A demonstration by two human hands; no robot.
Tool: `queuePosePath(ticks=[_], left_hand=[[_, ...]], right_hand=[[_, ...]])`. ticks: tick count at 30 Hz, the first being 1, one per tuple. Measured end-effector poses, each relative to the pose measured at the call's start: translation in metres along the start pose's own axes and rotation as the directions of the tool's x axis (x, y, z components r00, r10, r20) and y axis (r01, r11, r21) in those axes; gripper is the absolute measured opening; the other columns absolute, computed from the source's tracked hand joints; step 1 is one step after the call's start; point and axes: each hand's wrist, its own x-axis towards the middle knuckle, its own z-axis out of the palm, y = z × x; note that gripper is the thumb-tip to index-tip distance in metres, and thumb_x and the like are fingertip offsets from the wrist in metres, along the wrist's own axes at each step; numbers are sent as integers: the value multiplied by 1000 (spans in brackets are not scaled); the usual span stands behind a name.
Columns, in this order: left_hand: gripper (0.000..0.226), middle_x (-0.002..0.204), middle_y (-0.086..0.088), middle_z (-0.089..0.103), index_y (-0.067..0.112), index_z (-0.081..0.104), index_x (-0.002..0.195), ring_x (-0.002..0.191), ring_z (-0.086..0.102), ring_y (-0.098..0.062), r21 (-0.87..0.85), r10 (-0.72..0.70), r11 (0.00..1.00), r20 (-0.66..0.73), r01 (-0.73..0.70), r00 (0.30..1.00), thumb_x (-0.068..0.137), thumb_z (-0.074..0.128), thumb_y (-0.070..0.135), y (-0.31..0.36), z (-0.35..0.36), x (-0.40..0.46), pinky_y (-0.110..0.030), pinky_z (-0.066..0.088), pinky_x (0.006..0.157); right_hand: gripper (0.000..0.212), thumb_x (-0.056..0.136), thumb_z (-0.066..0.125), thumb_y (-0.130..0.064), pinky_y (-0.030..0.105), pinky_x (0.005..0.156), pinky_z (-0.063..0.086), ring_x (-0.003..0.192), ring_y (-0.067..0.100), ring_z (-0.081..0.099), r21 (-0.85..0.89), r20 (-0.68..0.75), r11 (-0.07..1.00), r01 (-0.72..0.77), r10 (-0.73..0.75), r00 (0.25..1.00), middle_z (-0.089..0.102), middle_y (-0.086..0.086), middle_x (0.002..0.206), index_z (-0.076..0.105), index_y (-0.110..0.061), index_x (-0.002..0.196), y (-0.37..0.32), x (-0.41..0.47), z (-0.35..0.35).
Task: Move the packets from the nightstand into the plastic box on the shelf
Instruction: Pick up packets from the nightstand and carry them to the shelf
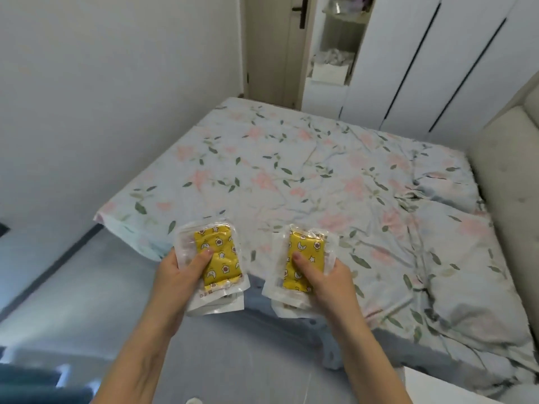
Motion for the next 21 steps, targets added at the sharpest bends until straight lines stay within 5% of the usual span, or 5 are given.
queuePosePath(ticks=[10,17,21], left_hand=[[10,88,0,78,25,69,98,76,76,-21,-51,46,997,-300,-64,953,90,66,19,43,-211,64,-33,59,57],[9,85,9,77,31,68,97,75,75,-14,-30,35,998,-384,-51,923,89,66,27,58,-301,118,-28,58,55],[9,88,12,77,33,68,96,78,75,-10,10,52,999,-371,-52,927,87,68,31,76,-329,178,-27,58,60]], right_hand=[[13,76,77,-38,14,55,52,69,6,73,-91,222,995,35,-14,975,77,-11,76,74,-25,76,-16,38,231],[8,76,78,-39,12,49,50,64,5,72,-117,325,992,38,2,946,76,-10,72,76,-35,70,-24,65,352],[5,76,77,-42,25,63,57,70,9,74,-164,349,985,50,11,937,77,-9,76,76,-37,74,-31,106,410]])
